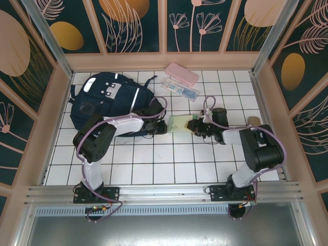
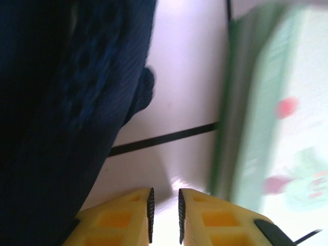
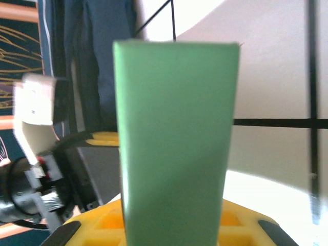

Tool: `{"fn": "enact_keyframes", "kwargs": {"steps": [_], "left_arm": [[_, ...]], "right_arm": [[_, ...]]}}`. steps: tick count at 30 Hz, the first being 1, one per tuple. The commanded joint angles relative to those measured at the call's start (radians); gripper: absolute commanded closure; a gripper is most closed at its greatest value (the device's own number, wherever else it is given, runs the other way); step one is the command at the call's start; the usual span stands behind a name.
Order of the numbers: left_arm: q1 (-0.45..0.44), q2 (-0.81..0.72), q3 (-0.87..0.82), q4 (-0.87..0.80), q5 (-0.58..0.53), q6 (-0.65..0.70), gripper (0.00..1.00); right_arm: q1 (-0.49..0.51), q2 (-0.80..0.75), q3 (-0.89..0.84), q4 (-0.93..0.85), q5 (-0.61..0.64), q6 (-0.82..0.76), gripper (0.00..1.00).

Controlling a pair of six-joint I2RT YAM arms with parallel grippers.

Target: Pack books, pencil case, and school supplies into a backpack

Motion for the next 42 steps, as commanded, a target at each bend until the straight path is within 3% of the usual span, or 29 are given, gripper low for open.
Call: {"fn": "enact_keyframes", "kwargs": {"steps": [1, 8, 12, 20, 28, 42], "left_arm": [[0.014, 0.026, -0.025, -0.067, -0.03, 0.022, 0.77], [0.017, -0.016, 0.029, -0.109, -0.016, 0.021, 0.76], [0.018, -0.101, 0.109, -0.166, -0.015, 0.029, 0.7], [0.022, -0.187, 0.329, -0.378, -0.181, 0.139, 0.59], [0.108, -0.08, 0.396, -0.507, -0.46, 0.254, 0.57], [0.117, 0.121, 0.416, -0.525, -0.617, 0.317, 0.45]], "right_arm": [[-0.044, -0.08, -0.023, 0.062, -0.072, 0.006, 1.0], [-0.065, -0.164, 0.015, -0.096, -0.062, -0.074, 1.0], [-0.073, -0.196, 0.018, -0.126, -0.06, -0.078, 1.0], [-0.072, -0.241, 0.036, -0.146, -0.063, -0.062, 1.0], [-0.063, -0.283, 0.055, -0.144, -0.064, -0.037, 1.0], [-0.022, -0.294, 0.041, -0.118, -0.049, -0.011, 1.0]]}}
